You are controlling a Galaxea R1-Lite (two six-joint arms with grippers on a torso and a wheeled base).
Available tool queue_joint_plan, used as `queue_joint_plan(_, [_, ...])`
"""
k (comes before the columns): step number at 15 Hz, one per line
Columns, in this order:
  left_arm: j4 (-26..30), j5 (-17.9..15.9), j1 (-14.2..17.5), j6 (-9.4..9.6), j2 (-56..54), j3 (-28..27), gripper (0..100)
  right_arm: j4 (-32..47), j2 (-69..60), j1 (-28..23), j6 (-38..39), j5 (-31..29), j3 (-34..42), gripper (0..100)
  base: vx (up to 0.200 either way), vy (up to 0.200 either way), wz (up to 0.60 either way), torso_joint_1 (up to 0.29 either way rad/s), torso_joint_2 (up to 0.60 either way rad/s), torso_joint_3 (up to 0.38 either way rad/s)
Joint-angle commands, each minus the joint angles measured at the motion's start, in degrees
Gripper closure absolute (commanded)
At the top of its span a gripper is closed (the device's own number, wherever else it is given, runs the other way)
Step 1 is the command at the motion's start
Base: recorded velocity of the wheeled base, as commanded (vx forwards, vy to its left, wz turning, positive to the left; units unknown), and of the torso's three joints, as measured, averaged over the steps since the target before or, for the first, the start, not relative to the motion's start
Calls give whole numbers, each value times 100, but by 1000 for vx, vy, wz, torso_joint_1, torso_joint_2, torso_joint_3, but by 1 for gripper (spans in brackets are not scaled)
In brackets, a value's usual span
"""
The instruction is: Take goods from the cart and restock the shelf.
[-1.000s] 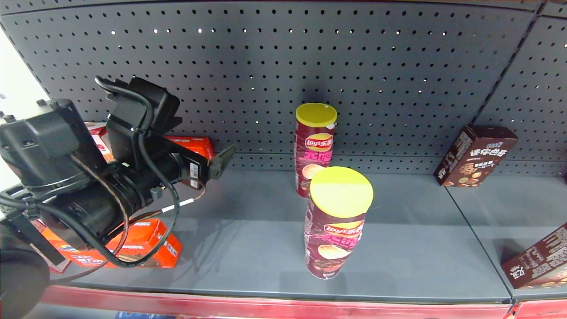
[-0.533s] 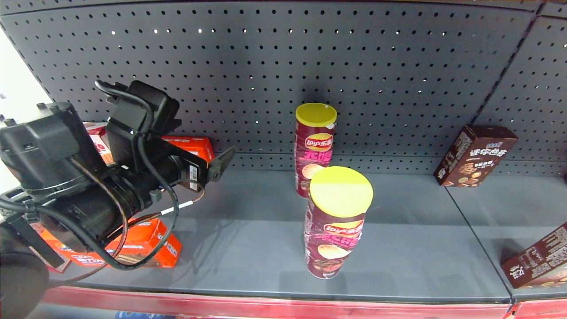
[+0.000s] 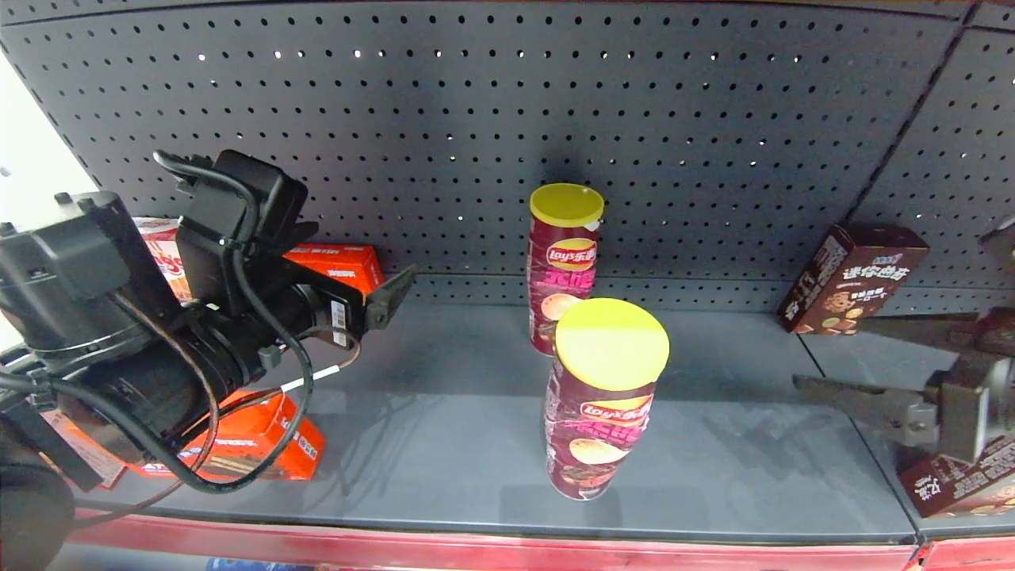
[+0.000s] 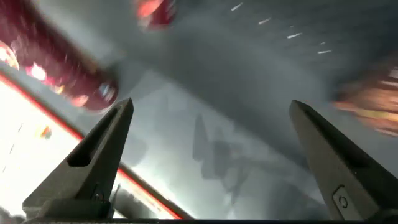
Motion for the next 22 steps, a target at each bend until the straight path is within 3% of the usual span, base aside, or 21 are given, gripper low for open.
queue_joint_plan(1, [2,6,17,-1,-36,11,0,-15,619,260,-24,6,-11,0,0,0,0,0,0,0])
queue_joint_plan(6, [2,-20,149,17,-45,38,0,-33,1287,902,-24,-21,-73,0,0,0,0,0,0,0])
queue_joint_plan(22, [-7,-29,158,34,-18,29,0,-191,2324,1342,-15,-29,-811,0,0,0,0,0,0,0])
